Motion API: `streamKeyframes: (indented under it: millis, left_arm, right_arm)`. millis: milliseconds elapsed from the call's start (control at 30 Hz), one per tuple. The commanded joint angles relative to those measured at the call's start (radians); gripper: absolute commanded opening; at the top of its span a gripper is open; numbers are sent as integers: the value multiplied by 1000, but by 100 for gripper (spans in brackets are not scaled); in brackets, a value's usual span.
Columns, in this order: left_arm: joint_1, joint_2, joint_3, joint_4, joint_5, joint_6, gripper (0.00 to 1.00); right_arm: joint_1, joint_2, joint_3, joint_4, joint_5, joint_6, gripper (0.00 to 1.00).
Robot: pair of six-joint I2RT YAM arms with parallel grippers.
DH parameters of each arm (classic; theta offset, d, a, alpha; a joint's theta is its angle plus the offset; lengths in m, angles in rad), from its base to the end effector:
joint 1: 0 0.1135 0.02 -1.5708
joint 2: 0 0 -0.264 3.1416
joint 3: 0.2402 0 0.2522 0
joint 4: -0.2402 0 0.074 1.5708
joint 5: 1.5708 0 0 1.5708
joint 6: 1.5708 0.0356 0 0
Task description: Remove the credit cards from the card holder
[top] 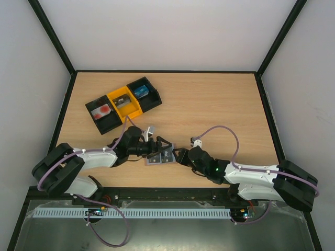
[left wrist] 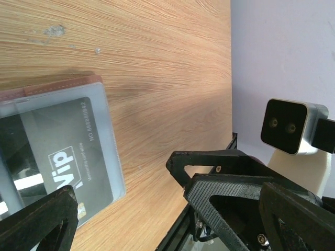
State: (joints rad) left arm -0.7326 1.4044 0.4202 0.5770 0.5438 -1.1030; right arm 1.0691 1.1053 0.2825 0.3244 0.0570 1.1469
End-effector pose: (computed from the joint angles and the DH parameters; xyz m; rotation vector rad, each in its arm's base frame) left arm 0.1793 -0.1861 0.1617 -0.0090 2.3594 -1.6055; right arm 0.1020 0.1817 0.1583 0.1306 2.3364 1.2144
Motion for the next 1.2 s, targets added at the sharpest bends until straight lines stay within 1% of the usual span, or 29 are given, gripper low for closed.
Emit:
streamKeyframes:
  millis: [0, 100, 167, 200, 267, 300, 567, 800, 1000, 1167]
  left_arm:
    - [-5, -43, 20, -65, -60, 49, 94]
    - [-5, -76, 18, -133, -116, 83, 92]
    - [-5, -87, 3, -129, -128, 84, 90]
    - [-4, -91, -7, -120, -127, 79, 88]
    - [-4, -93, -23, -101, -127, 70, 85]
    - [-4, -92, -29, -95, -127, 66, 84]
    - [4, -67, -48, -74, -151, 62, 76]
    - [4, -32, -60, -65, -166, 61, 71]
    - [4, 7, -80, -17, -158, 46, 69]
    - [3, 31, -81, 4, -151, 47, 65]
  right_arm:
    - [6, 2, -3, -22, 38, -4, 38]
    - [7, 20, 10, -7, 28, -26, 39]
    - [6, 48, 34, -23, 23, -51, 40]
    - [7, 64, 56, -48, 26, -62, 38]
    - [7, 94, 86, -62, 13, -88, 31]
    - [7, 104, 95, -60, 6, -95, 29]
    - [2, 196, 156, -37, -32, -130, 21]
    - [-17, 252, 160, -20, -46, -135, 19]
    - [-26, 287, 154, -14, -59, -133, 18]
    - [-28, 311, 141, -6, -60, -128, 18]
